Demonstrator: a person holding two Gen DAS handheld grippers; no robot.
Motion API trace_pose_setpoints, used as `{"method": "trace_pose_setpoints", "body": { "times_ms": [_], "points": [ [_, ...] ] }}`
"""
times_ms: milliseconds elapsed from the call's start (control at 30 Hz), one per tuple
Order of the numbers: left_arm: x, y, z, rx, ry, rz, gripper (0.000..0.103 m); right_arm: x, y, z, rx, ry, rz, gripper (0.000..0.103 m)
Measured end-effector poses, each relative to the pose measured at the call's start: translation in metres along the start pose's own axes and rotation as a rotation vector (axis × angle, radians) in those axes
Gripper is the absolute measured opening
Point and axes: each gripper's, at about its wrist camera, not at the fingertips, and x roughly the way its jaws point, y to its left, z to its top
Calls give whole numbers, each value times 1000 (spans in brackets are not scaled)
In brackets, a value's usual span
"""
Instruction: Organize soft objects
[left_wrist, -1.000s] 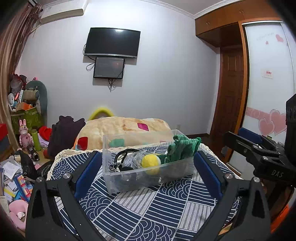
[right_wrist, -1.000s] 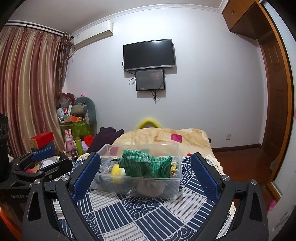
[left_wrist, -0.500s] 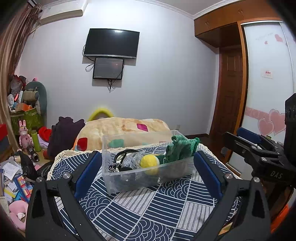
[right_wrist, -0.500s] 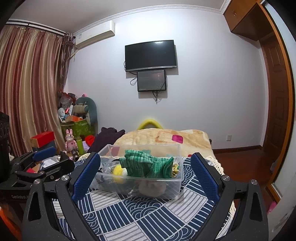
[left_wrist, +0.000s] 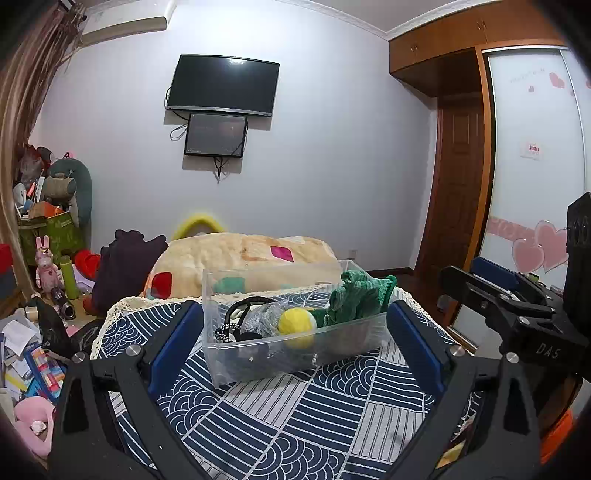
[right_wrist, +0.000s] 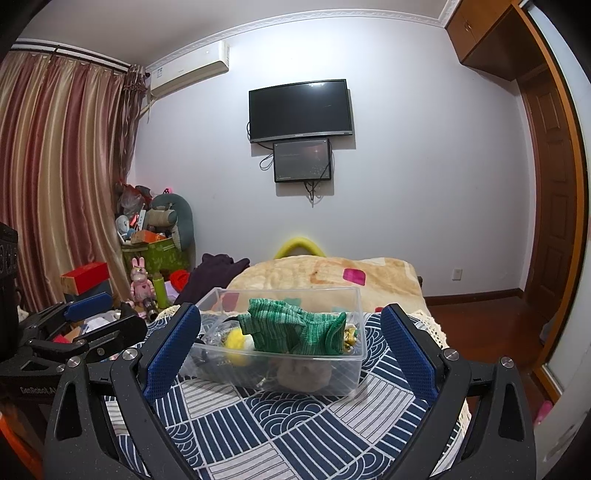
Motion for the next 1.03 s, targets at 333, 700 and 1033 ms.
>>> {"method": "trace_pose_setpoints", "body": {
  "times_ms": [333,700,1033],
  "points": [
    [1,6,0,-15,4,-23,101,0,1,0,-5,-3,-1,98],
    [0,3,0,-11,5,-31,101,0,2,0,-10,0,-1,98],
    [1,3,-1,-18,11,-44,101,4,3,-1,-11,10,1,98]
  ]
}}
